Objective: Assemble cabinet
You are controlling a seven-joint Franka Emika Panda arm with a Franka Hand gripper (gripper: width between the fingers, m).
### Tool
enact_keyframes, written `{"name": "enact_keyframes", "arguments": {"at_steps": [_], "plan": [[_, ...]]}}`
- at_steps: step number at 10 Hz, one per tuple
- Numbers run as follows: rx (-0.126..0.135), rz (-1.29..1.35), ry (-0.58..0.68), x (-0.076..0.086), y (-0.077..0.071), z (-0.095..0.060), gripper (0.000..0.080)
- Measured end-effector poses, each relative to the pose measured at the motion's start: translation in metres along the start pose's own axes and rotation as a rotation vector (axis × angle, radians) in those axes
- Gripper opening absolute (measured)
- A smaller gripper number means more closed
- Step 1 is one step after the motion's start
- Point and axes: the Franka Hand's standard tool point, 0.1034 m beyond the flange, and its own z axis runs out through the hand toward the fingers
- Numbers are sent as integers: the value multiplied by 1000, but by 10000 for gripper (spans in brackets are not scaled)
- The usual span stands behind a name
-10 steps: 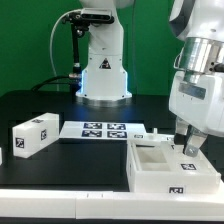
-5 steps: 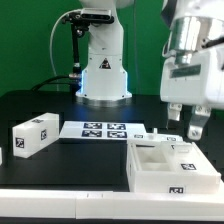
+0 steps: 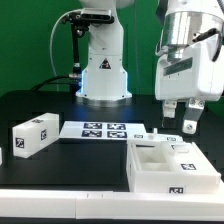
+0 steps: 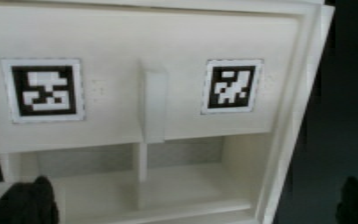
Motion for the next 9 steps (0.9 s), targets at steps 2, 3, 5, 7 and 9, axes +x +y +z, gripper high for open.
{"name": "enact_keyframes", "arguments": {"at_steps": [2, 3, 5, 7, 9], "plan": [[-1, 0, 1, 0, 0, 1, 796], [-1, 0, 1, 0, 0, 1, 796], [17, 23, -13, 4, 8, -2, 796], [107, 95, -37, 9, 27, -13, 796], [115, 137, -47, -4, 43, -13, 796]]}}
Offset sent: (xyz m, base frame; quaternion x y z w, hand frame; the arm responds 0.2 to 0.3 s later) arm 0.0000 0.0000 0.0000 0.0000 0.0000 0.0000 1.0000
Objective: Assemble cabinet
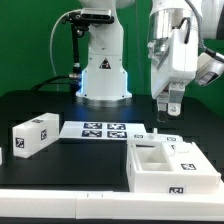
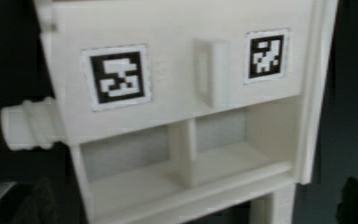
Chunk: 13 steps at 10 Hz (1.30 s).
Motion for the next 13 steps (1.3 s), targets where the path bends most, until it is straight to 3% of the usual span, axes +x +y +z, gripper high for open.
{"name": "enact_keyframes", "arguments": {"at_steps": [6, 7, 8, 10, 11, 12, 13], "plan": [[2, -113, 18, 8, 1, 5, 796], [-3, -195, 19, 7, 5, 6, 796], [-26, -286, 8, -3, 10, 8, 796], [-27, -495, 3, -7, 11, 7, 796], [-12, -576, 14, -6, 11, 6, 796], [47, -537, 64, 2, 7, 2, 796], [34, -629, 63, 2, 10, 4, 796]]}}
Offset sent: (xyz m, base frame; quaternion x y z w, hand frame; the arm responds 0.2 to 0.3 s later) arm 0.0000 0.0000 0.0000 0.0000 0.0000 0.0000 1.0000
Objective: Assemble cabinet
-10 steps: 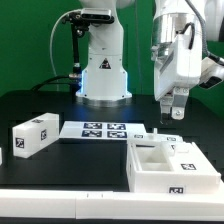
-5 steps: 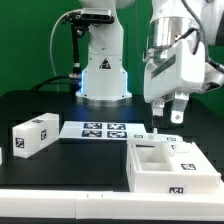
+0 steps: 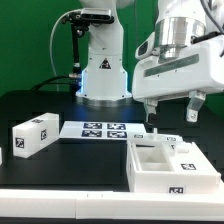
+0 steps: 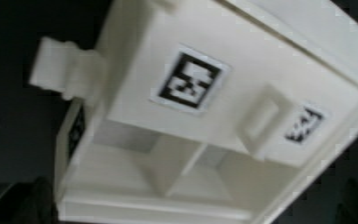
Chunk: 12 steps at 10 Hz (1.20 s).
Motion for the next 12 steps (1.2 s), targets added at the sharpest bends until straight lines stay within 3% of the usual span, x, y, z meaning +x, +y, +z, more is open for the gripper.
{"name": "enact_keyframes", "arguments": {"at_steps": [2, 3, 5, 6, 10, 11, 12], "plan": [[10, -149, 17, 5, 1, -2, 796], [41, -289, 61, 19, 7, -10, 796], [62, -361, 5, 1, 12, -7, 796], [46, -443, 19, -6, 20, 4, 796], [39, -491, 23, 1, 23, 6, 796], [41, -516, 31, 21, 30, 4, 796], [38, -498, -21, 29, 38, 5, 796]]}}
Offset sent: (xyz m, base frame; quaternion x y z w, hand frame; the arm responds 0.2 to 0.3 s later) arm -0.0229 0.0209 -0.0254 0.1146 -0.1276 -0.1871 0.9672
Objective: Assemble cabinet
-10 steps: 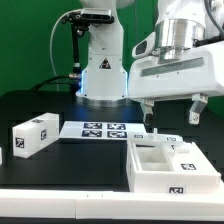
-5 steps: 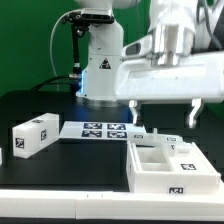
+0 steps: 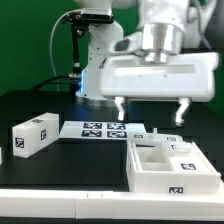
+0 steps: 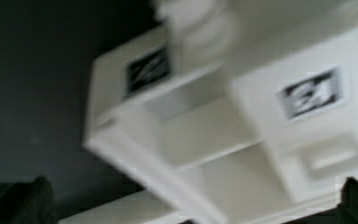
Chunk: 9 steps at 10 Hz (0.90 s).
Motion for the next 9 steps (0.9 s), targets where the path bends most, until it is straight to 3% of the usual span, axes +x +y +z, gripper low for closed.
{"name": "enact_keyframes", "arguments": {"at_steps": [3, 7, 8, 9], "plan": [[30, 22, -101, -8, 2, 3, 796], [31, 14, -69, -9, -1, 3, 796], [39, -17, 9, -20, -14, 2, 796], [27, -40, 47, -44, -20, 4, 796]]}}
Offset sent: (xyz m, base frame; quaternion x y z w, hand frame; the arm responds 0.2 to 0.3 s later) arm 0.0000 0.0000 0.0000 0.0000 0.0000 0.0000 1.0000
